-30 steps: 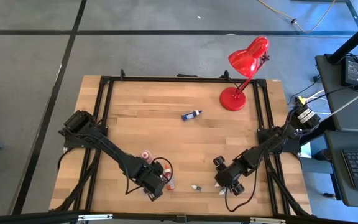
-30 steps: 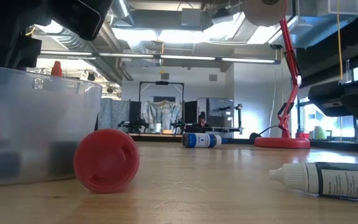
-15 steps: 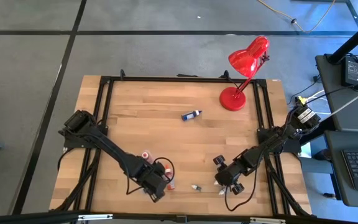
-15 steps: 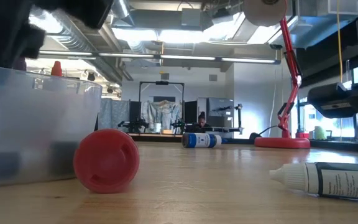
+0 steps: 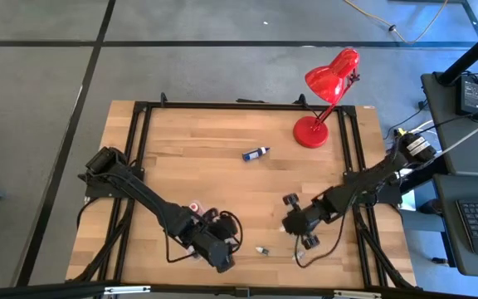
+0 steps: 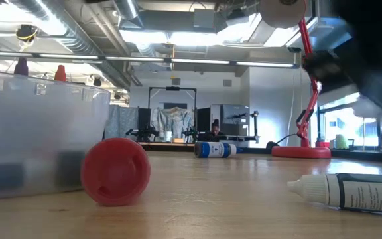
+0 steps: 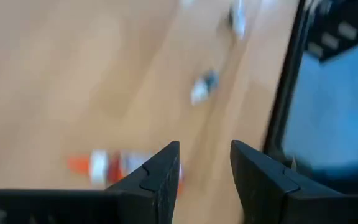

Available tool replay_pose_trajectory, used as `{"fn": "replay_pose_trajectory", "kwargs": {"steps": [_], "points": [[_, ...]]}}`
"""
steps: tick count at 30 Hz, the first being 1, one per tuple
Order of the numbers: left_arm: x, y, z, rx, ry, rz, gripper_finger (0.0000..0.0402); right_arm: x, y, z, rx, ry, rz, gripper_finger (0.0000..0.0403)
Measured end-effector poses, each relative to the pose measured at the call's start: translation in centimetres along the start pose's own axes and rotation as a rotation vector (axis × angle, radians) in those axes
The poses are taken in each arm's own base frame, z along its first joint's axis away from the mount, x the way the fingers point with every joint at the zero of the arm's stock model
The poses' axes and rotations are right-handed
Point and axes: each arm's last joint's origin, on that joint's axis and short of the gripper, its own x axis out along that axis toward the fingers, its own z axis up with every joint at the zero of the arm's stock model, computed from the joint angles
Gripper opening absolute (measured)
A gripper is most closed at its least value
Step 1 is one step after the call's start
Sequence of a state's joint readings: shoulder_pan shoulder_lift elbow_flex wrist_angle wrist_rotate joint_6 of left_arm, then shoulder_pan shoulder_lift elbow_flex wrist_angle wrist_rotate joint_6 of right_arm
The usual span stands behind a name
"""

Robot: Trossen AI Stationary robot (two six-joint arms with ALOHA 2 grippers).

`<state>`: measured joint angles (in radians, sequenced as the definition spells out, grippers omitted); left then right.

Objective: Pick & Place food coloring
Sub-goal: Put the green food coloring bottle into the transparent bin

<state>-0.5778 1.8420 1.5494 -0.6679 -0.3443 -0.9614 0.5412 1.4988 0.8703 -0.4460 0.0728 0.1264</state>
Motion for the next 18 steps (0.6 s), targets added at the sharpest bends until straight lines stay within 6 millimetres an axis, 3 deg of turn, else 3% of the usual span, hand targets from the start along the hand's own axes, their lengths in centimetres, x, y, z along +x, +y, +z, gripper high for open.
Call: {"fn": "replay_pose_trajectory", "kwargs": {"steps": [5, 10, 14, 18], "points": [[-0.1, -0.6, 1.6, 0.134, -0.250, 0.041, 0.0139, -5.2, -1.8, 4.5, 0.069, -0.175, -0.106, 0.0060], [-0.1, -0.9, 3.4, 0.183, -0.403, 0.047, 0.0137, -9.5, -2.2, 7.7, 0.115, -0.292, -0.145, 0.0067], [0.0, -0.7, 4.7, 0.217, -0.462, 0.041, 0.0137, -11.5, -1.6, 9.1, 0.083, -0.360, -0.130, 0.0065], [0.1, -0.4, 5.9, 0.179, -0.509, 0.023, 0.0135, -12.0, -1.2, 9.4, 0.072, -0.377, -0.119, 0.0065]]}}
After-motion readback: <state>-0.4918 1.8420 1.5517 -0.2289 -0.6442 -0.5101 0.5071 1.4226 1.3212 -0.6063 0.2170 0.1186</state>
